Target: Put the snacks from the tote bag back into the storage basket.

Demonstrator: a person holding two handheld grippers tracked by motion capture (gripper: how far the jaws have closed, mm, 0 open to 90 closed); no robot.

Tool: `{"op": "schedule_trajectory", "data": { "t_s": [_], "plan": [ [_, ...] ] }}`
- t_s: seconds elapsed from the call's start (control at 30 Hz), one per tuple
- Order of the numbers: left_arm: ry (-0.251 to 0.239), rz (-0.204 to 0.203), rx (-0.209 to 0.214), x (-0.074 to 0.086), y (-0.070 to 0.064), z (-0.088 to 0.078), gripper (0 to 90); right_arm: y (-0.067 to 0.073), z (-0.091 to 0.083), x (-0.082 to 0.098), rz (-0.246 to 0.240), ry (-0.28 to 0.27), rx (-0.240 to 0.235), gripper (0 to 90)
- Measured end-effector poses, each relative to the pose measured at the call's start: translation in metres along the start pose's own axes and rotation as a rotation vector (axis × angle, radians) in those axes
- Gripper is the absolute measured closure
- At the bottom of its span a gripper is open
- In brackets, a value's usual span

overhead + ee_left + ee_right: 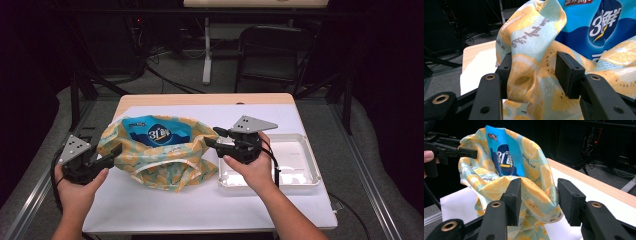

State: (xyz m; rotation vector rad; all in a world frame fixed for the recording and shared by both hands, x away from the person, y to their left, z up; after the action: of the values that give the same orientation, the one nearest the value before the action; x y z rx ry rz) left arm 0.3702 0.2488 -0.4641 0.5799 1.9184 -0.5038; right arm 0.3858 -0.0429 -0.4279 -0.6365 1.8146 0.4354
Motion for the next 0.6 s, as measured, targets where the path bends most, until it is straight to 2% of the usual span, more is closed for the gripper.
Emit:
{"op": "schedule_trajectory", "data": {
  "t_s": [0.3,0.43,0.6],
  "plan": [
    [-0.007,-0.014,0.005,0.007,0.000,0.003,53.3,0.000,0.000,0.008,0.009,0.006,-0.001,55.3],
    [0.000,-0.018,0.005,0.009,0.000,0.002,53.3,-0.001,-0.003,0.009,0.015,0.003,-0.001,54.4],
    [-0.019,-0.027,0.010,0.011,-0.002,0.002,53.3,-0.001,-0.011,0.007,0.008,-0.012,0.002,53.9]
  ]
}}
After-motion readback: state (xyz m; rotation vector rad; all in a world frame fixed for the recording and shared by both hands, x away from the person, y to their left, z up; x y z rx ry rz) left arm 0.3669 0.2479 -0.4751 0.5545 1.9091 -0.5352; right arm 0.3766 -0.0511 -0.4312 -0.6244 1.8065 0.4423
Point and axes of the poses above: each handheld gripper's, and its own axes: z roughly forward along the jaws, x roughly out of its underside, y roughly to its left, the point moved 10 cm from there along z, roughly forward along the jaws, and after that the axes turned 14 degrees about x, right-handed, at the moved point
